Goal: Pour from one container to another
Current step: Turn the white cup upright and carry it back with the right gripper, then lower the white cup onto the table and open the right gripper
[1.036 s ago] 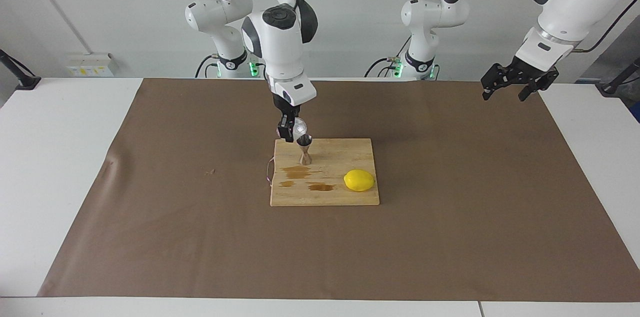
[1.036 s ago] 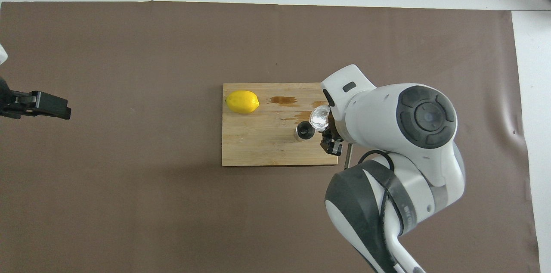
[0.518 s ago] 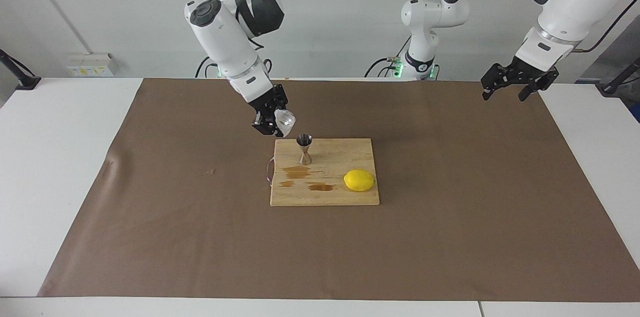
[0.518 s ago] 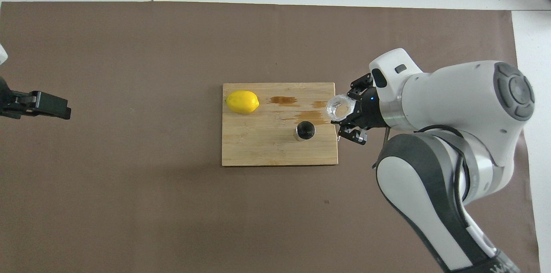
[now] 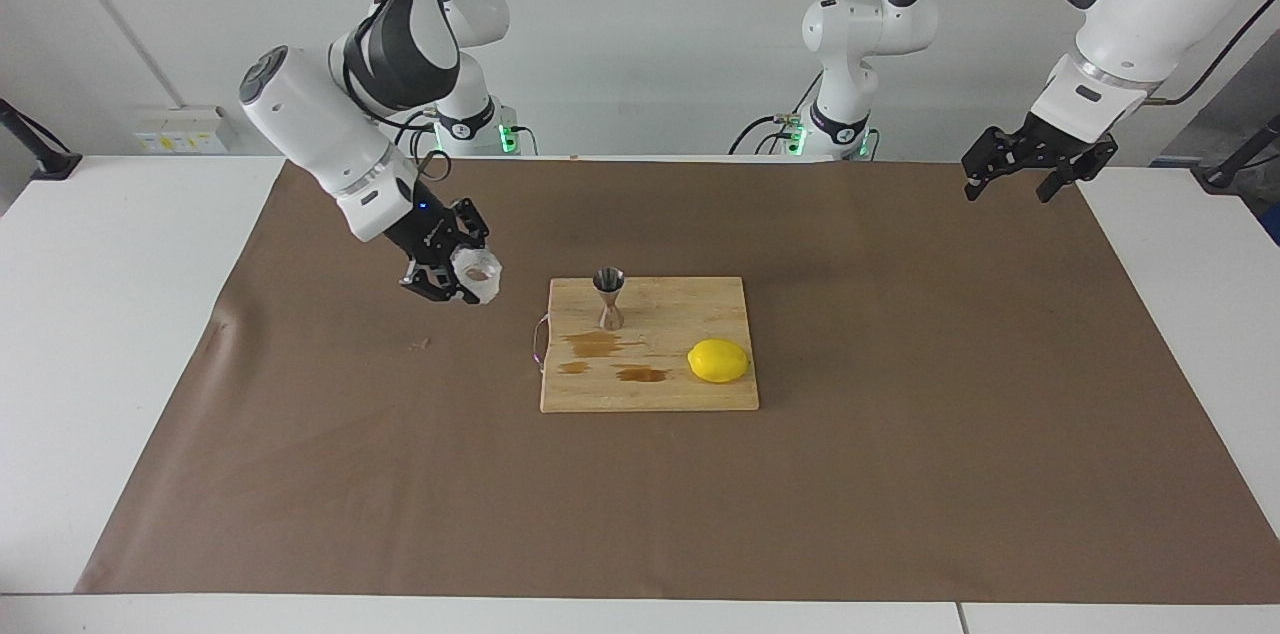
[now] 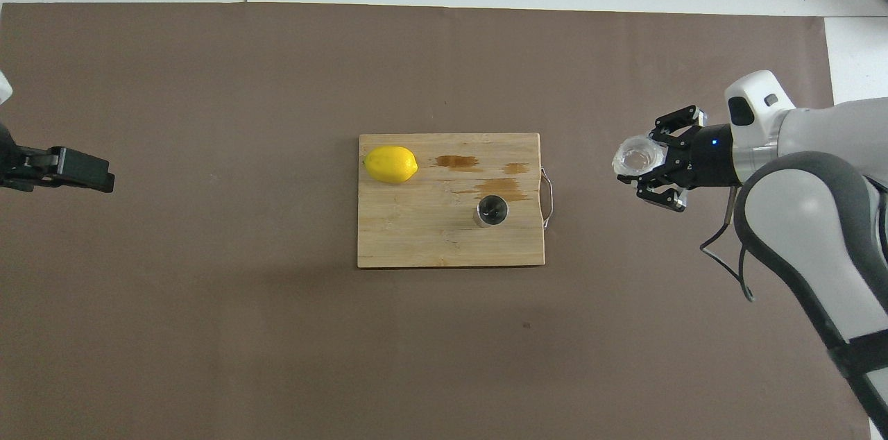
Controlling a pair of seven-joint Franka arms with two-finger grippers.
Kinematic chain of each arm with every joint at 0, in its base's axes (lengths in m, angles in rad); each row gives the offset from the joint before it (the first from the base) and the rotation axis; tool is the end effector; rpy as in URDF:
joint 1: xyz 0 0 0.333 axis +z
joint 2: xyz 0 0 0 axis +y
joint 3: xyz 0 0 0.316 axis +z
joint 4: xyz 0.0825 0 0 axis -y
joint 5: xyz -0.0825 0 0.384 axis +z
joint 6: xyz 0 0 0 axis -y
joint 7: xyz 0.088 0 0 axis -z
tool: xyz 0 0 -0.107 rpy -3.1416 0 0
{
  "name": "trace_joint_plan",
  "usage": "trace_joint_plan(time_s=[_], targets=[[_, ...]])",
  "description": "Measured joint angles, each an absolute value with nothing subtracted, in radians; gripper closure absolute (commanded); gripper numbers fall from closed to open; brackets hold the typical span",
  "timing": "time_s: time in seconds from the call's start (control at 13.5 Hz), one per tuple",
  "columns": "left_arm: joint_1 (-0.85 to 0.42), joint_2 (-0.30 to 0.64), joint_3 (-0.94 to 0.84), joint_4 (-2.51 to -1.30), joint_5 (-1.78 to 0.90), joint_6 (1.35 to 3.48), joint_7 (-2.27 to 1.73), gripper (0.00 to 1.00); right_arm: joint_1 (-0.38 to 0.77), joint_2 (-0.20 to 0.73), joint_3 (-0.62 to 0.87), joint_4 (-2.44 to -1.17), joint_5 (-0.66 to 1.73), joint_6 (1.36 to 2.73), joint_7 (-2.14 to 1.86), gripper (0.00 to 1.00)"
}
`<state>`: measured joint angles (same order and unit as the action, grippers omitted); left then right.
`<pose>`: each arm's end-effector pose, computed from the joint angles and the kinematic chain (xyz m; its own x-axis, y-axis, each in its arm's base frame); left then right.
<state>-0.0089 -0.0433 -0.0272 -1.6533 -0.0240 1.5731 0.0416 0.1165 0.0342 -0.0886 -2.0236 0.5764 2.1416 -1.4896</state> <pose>0.5392 -0.0224 0.6095 0.9963 -0.0775 -0.0359 -0.0766 -0.9968 0.0243 0.5702 0.0395 0.4460 0.3088 0.8222 0.4782 0.9415 -0.3354 -0.0313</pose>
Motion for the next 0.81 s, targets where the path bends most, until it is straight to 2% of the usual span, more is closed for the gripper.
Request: trace_joint_plan(time_s=[0.44,0.81], targets=[[-0.009,-0.043,-0.028,-1.653,-0.024,1.573,0.041,0.0,-0.007,0.087,-0.088,-2.127,0.648,2.143,-1.799,0.77],[-0.009,-0.043,-0.03,-1.653,-0.024,1.596,0.041,0.0,-0.059,0.162,-0.088,-2.185,0.799,2.237,-2.043,0.77]])
